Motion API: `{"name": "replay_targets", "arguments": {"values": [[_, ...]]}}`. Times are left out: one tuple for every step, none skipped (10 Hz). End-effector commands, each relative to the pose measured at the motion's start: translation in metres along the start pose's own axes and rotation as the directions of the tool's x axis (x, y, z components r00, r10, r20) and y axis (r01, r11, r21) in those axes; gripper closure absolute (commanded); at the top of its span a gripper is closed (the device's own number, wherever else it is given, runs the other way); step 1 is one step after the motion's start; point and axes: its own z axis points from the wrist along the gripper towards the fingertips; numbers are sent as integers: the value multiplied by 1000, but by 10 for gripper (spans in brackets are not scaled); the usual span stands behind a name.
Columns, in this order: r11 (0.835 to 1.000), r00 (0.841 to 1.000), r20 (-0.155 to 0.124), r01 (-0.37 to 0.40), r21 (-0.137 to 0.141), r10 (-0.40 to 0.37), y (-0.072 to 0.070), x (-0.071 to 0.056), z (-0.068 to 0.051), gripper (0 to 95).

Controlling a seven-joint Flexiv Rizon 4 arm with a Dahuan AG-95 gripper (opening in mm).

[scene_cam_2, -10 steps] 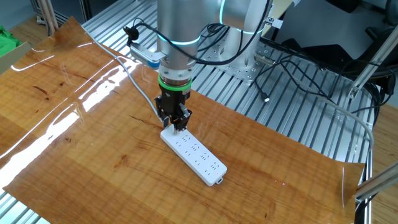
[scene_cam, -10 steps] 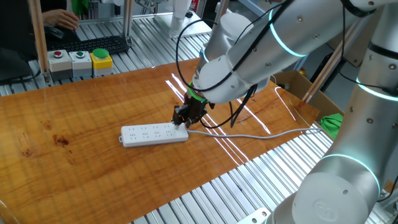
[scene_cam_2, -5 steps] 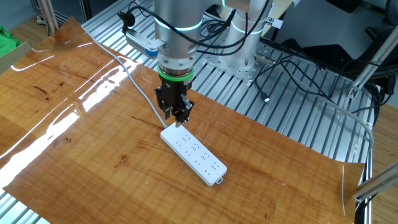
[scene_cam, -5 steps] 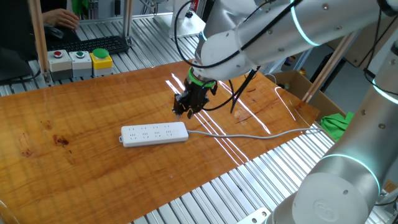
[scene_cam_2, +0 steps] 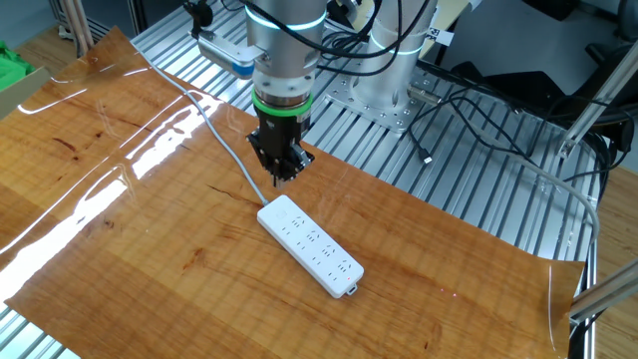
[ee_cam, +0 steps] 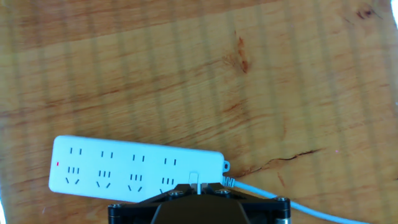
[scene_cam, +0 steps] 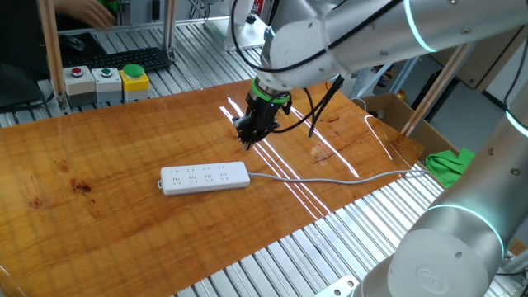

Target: Turn on the power strip by pressing the button

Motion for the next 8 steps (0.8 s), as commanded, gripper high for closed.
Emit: {"name": "replay_targets", "arguments": {"values": [[998, 998, 17, 67, 2, -68, 1, -2, -1, 950], [997, 997, 16, 74, 3, -74, 1, -2, -4, 950], [997, 996, 12, 83, 5, -83, 1, -2, -7, 950], [997, 997, 12, 82, 6, -82, 1, -2, -8, 950], [997, 997, 14, 81, 9, -81, 1, -2, -8, 950], [997, 997, 14, 80, 9, -80, 1, -2, -8, 950], [997, 997, 15, 79, 9, -79, 1, -2, -9, 950], [997, 997, 16, 78, 10, -78, 1, -2, -9, 950]]}}
